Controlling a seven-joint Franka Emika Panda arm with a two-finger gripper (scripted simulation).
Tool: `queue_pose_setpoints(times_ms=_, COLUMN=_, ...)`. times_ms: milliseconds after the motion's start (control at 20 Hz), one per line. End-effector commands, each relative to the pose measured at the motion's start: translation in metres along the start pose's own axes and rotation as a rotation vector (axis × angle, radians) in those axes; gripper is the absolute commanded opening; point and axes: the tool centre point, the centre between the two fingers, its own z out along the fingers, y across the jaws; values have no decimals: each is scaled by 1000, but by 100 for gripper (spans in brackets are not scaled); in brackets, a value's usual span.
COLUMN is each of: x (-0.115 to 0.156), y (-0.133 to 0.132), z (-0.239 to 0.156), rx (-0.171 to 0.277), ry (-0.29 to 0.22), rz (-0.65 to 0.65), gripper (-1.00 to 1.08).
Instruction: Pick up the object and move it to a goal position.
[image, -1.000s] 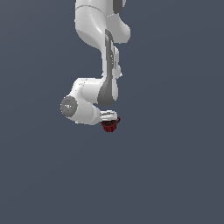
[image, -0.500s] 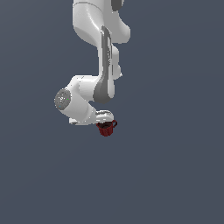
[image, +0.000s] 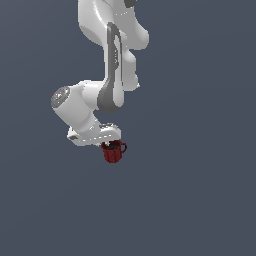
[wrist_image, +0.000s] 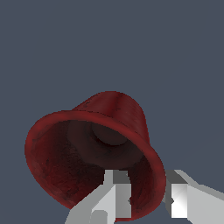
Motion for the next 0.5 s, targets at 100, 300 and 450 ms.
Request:
queue_pose_setpoints(times_ms=100, x=16, y=13, z=-20, rx=-13, ry=128, rz=-30, gripper=-100)
queue_pose_setpoints(times_ms=300, x=27, y=24, z=-37, rx=-23, ry=241, rz=-56, gripper=-100)
queue_pose_setpoints(times_ms=450, x=34, y=32, z=-50, rx=-30, ry=319, rz=-74, gripper=-100)
